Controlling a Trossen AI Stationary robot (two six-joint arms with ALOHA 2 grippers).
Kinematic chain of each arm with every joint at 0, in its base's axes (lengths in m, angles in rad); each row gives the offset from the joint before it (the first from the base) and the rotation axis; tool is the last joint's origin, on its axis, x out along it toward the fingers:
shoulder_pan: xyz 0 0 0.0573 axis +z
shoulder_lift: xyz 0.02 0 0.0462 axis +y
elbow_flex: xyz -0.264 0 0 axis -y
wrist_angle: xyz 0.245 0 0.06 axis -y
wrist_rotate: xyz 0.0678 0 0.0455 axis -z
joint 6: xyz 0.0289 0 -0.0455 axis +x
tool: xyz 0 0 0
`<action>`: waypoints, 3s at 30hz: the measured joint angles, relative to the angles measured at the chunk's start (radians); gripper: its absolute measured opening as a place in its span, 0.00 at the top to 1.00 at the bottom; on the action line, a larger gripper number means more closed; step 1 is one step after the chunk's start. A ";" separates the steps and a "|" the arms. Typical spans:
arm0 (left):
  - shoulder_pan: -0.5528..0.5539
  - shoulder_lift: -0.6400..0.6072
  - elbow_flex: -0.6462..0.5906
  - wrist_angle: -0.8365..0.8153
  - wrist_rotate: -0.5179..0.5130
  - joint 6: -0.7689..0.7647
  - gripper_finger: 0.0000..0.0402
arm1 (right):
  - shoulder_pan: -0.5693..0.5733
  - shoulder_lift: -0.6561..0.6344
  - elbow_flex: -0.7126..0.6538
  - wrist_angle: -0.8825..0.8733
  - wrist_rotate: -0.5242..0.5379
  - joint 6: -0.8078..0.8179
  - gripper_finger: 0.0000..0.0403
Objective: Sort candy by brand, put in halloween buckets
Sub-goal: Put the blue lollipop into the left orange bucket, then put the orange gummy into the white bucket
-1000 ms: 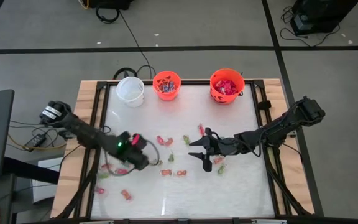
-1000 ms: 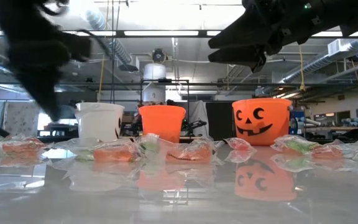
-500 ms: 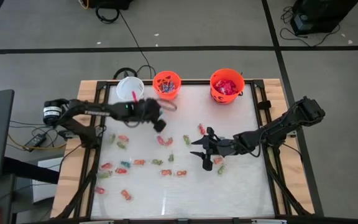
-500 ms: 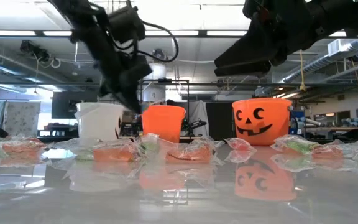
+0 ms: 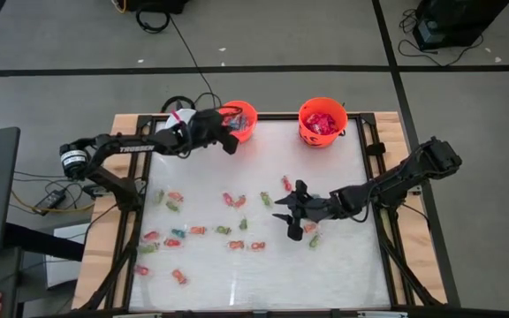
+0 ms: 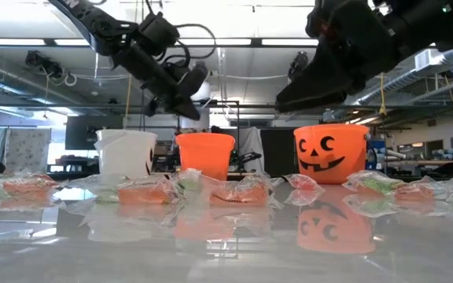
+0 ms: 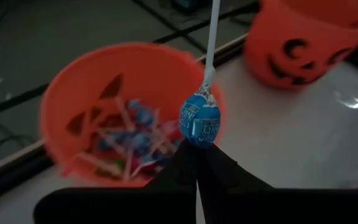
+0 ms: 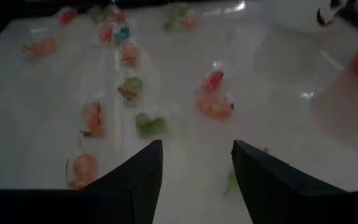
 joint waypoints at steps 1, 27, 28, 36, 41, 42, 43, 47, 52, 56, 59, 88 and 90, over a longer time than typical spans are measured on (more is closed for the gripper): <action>0.009 0.000 0.000 -0.017 0.000 -0.011 0.98 | 0.005 0.000 0.000 -0.014 0.000 0.017 0.49; 0.129 0.087 0.090 -0.058 0.196 0.160 0.61 | 0.024 0.001 0.000 -0.104 0.127 0.155 0.49; 0.121 0.081 0.090 -0.055 0.211 0.179 0.59 | 0.024 0.001 0.000 -0.103 0.123 0.155 0.49; -0.066 0.017 0.073 -0.051 0.144 0.278 0.62 | -0.004 0.001 0.000 -0.100 0.128 0.102 0.49; -0.231 -0.047 -0.009 -0.067 0.049 0.255 0.66 | -0.010 0.001 0.000 -0.099 0.123 0.102 0.49; -0.270 -0.061 -0.031 -0.065 0.032 0.237 0.67 | -0.010 0.001 0.000 -0.098 0.123 0.102 0.49; -0.312 -0.077 -0.057 -0.061 0.015 0.215 0.67 | -0.009 0.001 0.000 -0.099 0.117 0.103 0.49; -0.500 -0.140 -0.148 -0.054 -0.098 0.091 0.69 | 0.011 0.001 0.000 -0.095 0.074 0.131 0.49; -0.769 -0.148 -0.231 -0.061 -0.314 -0.085 0.69 | 0.035 0.002 0.000 -0.057 0.083 0.087 0.49; -0.927 -0.133 -0.266 -0.068 -0.442 -0.197 0.69 | 0.036 0.002 0.000 0.014 0.083 0.043 0.49; -1.010 -0.129 -0.270 -0.055 -0.492 -0.239 0.69 | 0.023 0.002 0.000 0.082 0.084 -0.019 0.49; -1.150 -0.122 -0.272 -0.305 -0.517 -0.544 0.69 | -0.086 0.002 0.000 0.128 0.018 -0.101 0.49; -1.150 -0.122 -0.272 -0.305 -0.517 -0.544 0.69 | -0.082 0.002 0.000 0.128 0.018 -0.102 0.49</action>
